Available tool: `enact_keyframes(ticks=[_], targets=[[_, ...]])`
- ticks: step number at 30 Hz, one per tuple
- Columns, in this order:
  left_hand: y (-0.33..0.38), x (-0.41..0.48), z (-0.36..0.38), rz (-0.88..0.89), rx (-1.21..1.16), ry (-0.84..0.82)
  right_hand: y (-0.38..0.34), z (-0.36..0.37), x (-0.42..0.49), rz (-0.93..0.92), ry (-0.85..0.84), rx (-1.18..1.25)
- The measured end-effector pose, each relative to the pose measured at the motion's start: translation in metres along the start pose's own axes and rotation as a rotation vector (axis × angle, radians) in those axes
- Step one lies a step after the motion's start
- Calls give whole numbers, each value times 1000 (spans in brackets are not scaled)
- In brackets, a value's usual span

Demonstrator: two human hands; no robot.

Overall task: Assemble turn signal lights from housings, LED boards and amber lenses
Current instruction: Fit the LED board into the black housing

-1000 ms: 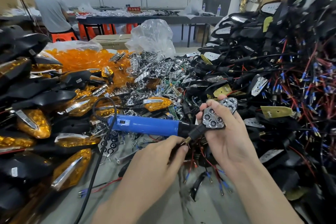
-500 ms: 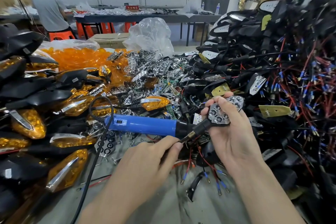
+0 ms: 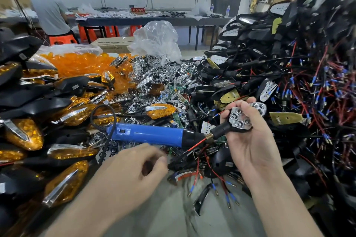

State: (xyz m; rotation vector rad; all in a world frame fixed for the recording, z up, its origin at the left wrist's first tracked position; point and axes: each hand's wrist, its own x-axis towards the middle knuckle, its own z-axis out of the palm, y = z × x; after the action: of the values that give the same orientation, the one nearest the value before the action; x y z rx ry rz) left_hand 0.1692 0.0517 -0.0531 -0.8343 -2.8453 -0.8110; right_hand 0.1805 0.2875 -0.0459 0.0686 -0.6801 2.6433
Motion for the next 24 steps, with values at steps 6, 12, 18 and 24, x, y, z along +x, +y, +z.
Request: enact_keyframes(ticks=[6, 12, 18, 24], targets=[[29, 3, 31, 176, -23, 88, 13, 7, -6, 53, -15, -71], [29, 4, 33, 194, -16, 122, 16, 11, -10, 75, -30, -76], [27, 4, 33, 204, -15, 135, 17, 12, -11, 89, -11, -77], [27, 4, 33, 217, -13, 155, 17, 12, -11, 95, -23, -67]])
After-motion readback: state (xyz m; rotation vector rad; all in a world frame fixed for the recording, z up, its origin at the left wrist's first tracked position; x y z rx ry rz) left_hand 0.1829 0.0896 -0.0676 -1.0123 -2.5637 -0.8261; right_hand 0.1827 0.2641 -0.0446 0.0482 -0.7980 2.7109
